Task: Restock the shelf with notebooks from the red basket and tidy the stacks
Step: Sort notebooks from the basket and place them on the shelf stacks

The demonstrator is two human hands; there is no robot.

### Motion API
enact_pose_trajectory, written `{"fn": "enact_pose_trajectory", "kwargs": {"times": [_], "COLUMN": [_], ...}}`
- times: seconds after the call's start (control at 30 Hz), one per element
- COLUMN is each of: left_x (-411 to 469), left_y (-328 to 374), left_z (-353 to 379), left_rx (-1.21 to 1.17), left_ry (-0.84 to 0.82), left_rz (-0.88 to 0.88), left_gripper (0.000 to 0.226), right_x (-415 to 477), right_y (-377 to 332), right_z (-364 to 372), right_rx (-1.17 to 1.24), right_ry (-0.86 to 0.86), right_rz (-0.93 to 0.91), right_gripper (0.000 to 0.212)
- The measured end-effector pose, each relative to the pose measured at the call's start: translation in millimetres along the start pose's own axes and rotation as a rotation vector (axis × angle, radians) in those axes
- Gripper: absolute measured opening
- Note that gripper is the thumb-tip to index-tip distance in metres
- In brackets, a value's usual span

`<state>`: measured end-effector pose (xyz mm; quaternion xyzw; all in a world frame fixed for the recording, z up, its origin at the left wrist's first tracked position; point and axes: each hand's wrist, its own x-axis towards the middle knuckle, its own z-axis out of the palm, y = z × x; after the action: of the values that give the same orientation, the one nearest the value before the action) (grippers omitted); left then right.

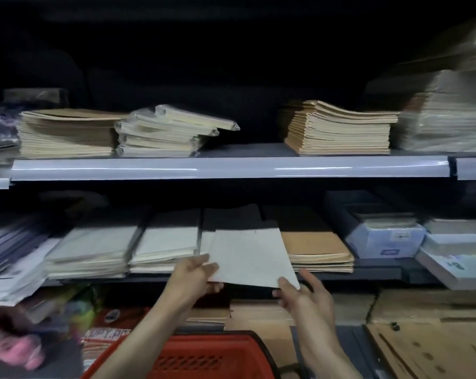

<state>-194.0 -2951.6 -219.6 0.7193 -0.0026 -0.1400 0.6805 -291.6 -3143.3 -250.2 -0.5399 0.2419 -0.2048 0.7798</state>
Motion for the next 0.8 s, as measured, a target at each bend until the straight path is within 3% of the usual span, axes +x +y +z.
{"fn": "enact_pose_trajectory", "kwargs": {"times": [0.07, 0.17, 0.3, 0.4, 0.57, 0.8], "left_x": [14.7, 32.3, 59.3, 73.2, 76.7, 64.1], "left_y": [-3.2, -7.6, -20.9, -25.1, -24.8, -15.1], "left_z": [-7.0, -4.9, 2.5, 3.6, 2.3, 10.3], "left_rx": [0.067, 0.443, 0.933, 1.036, 1.175, 1.189], "left_ry": [-0.001, 0.092, 0.359, 0.415, 0.424, 0.329], "left_rz": [0.088, 0.271, 0.361, 0.363, 0.308, 0.215], "left_gripper": [0.056, 0.04, 0.061, 0.069, 0.067, 0.059], "right_x": [20.5, 54.6, 89.5, 98.2, 95.3, 91.1], "right_y": [-6.9, -8.5, 0.0, 7.8, 11.2, 12.2], "right_z": [5.9, 23.5, 39.3, 39.2, 39.3, 39.9], "right_rx": [-0.261, -0.582, -0.825, -1.043, -1.228, -1.223], "right_ry": [-0.084, -0.13, -0.072, -0.044, -0.01, -0.045], "right_rz": [-0.133, -0.313, -0.45, -0.538, -0.515, -0.46], "right_gripper": [0.041, 0.027, 0.035, 0.039, 0.034, 0.028]}}
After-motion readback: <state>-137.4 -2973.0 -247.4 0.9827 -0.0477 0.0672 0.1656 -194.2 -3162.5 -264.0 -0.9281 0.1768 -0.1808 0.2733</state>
